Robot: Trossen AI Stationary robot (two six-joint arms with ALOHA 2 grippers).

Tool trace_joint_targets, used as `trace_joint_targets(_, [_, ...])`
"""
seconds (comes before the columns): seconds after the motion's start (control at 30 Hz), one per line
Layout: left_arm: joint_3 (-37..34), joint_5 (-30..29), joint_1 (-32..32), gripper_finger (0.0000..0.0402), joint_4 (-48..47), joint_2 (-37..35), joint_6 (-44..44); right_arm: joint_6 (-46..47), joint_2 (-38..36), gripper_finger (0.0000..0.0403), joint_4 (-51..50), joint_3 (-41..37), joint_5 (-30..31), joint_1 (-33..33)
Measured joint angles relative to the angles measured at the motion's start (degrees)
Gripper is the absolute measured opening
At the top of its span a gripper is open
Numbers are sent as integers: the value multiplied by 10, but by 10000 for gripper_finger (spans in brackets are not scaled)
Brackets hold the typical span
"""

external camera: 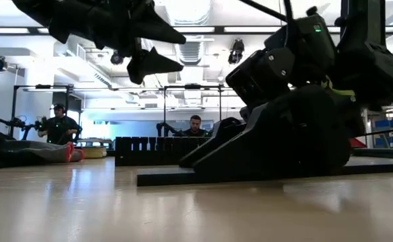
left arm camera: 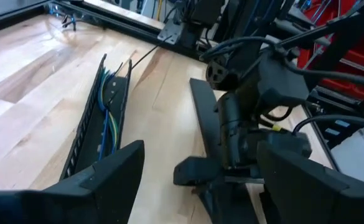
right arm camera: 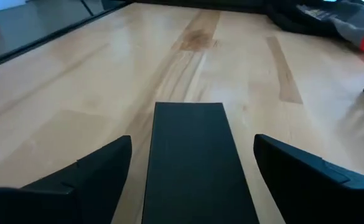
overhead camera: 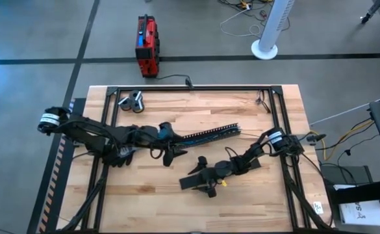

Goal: Ziptie cables
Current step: Close the black cable duct

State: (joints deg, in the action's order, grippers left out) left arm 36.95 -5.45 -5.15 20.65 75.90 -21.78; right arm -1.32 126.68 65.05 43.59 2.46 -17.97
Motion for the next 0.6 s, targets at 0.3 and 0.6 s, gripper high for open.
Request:
trace_joint_targets(0.3, [17,0,0,296,4,0,2,16,-38,307,-118,-1,-36,10])
trace_joint_targets(0.6, [19,-12,0,296,4,0,2,3,-34,269,-129,-1,-19,12])
